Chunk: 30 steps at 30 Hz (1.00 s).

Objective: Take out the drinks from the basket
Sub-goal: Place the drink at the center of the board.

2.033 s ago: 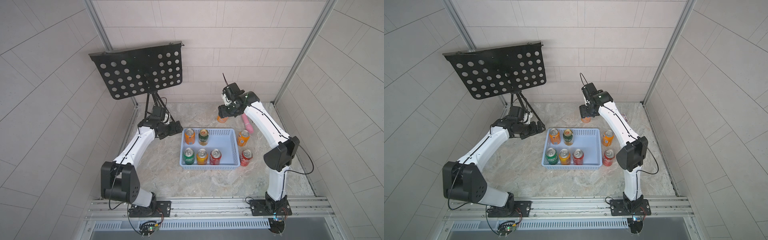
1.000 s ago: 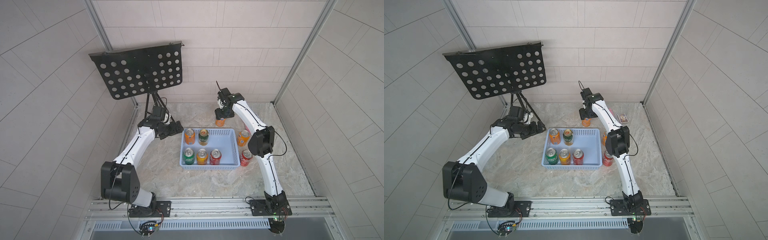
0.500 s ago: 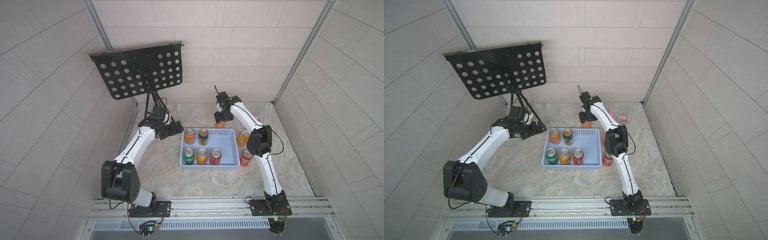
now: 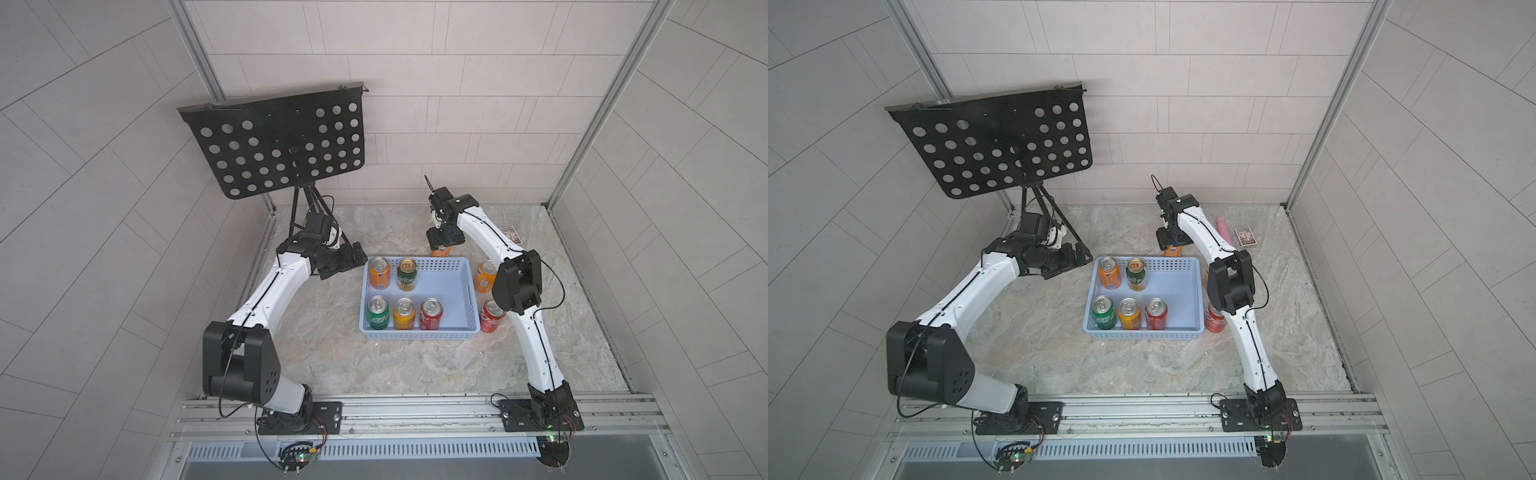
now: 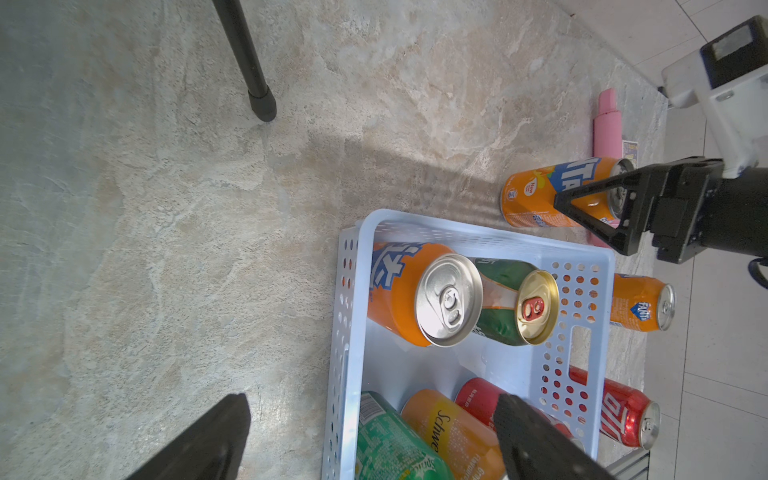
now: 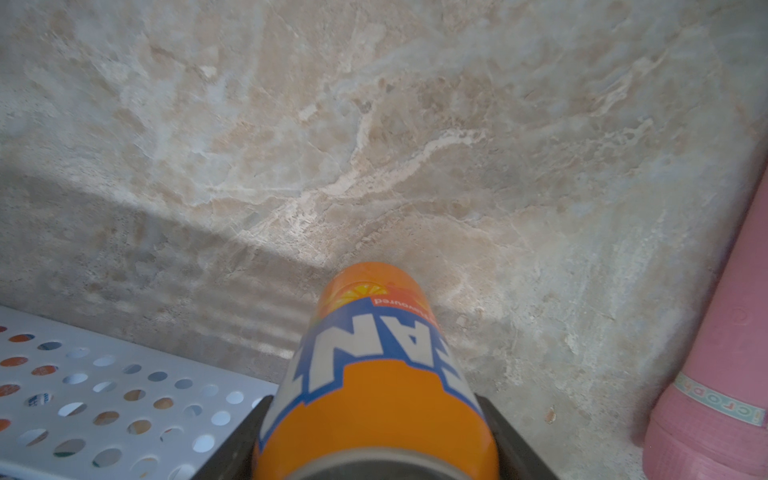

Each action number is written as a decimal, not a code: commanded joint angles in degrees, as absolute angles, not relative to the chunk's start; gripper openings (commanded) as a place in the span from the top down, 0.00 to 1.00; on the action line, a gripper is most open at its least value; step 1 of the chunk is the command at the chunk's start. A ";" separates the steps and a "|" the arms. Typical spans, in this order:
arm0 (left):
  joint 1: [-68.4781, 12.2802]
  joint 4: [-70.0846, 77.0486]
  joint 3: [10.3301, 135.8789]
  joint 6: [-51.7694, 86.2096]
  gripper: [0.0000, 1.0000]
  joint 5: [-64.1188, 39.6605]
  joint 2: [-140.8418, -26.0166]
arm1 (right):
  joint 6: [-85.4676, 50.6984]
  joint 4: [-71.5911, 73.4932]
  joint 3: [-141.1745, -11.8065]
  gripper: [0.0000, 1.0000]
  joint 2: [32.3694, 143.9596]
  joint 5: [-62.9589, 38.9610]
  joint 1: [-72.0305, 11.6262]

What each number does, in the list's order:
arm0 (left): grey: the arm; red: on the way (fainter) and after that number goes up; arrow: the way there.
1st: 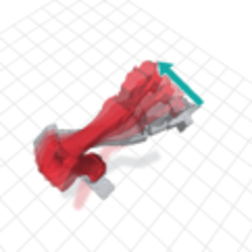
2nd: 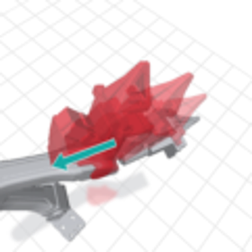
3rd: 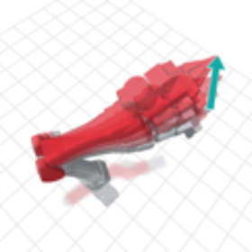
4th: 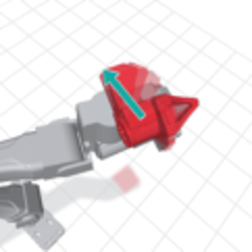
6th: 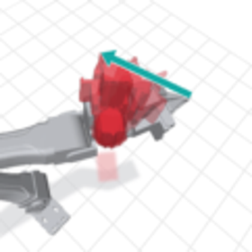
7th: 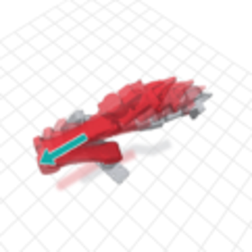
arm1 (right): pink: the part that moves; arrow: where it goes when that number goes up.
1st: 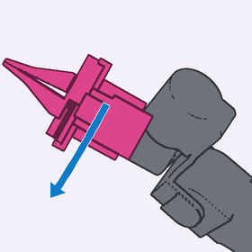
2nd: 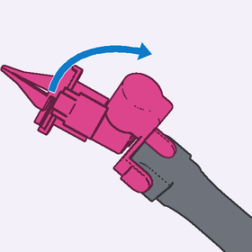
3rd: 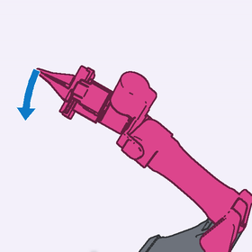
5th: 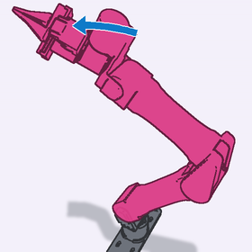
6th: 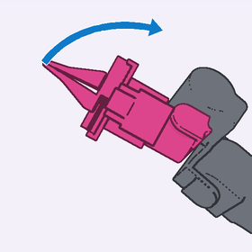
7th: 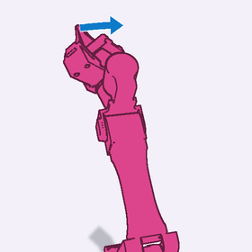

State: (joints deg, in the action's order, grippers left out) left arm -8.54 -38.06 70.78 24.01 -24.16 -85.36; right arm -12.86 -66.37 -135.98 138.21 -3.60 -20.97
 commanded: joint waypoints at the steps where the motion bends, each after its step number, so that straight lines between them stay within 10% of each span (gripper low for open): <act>1: -8.60 -39.11 71.16 23.72 0.00 -23.58 -85.26 | -12.95 -65.90 -136.25 0.31 137.62 -2.38 -21.15; 9: -8.56 -39.28 71.30 23.68 0.00 -23.53 -85.20 | -13.19 -65.39 -134.26 0.10 135.49 -2.12 -21.15; 30: -8.61 -39.07 71.10 23.56 0.00 -23.22 -84.75 | -14.72 -63.72 -132.85 0.07 118.91 3.39 -20.61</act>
State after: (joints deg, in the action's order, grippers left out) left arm -8.54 -38.09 70.78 23.99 -23.97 -85.36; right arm -14.00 -63.51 -133.56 122.89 1.96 -20.82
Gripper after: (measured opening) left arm 0.998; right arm 0.927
